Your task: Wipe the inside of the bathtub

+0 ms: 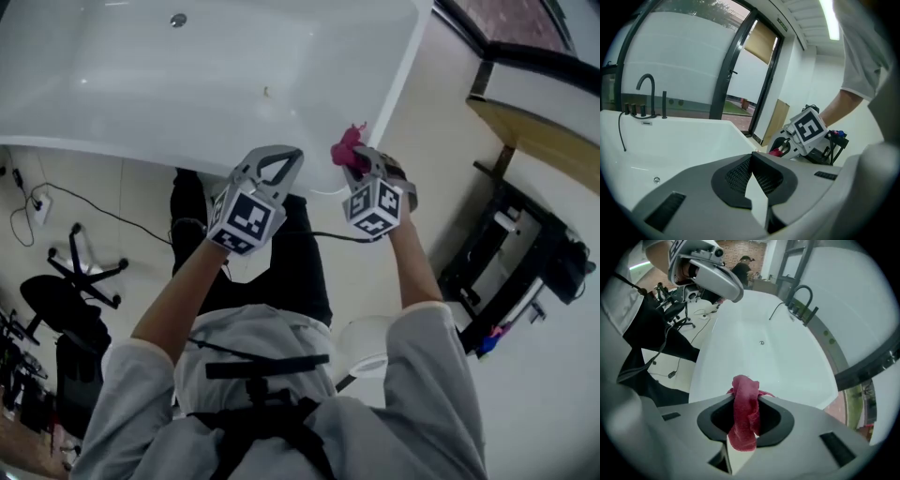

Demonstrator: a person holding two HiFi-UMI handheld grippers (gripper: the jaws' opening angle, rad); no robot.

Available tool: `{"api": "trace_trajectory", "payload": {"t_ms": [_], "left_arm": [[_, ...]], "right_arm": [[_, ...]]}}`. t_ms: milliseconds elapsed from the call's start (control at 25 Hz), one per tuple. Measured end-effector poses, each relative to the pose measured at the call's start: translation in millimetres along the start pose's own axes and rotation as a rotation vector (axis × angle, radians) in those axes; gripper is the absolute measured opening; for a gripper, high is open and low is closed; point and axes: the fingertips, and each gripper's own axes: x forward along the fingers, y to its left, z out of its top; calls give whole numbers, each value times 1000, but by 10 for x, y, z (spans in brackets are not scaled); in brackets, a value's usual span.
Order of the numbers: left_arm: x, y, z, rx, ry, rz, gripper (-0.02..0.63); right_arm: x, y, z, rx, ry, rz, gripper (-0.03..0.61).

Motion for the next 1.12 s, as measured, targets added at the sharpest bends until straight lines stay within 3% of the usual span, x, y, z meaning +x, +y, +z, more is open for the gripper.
{"api": "trace_trajectory", "payload": {"t_ms": [320, 680, 1120], "left_arm": [[618, 146, -463, -35, 11, 7, 6], [888, 419, -725, -78, 26, 23, 6], [1121, 484, -988, -92, 65, -1, 6]], "right_arm": [[733, -86, -237, -235, 204, 194, 100], [1081, 0, -358, -353, 376, 334, 100], [1261, 76, -702, -453, 544, 417, 98]]}}
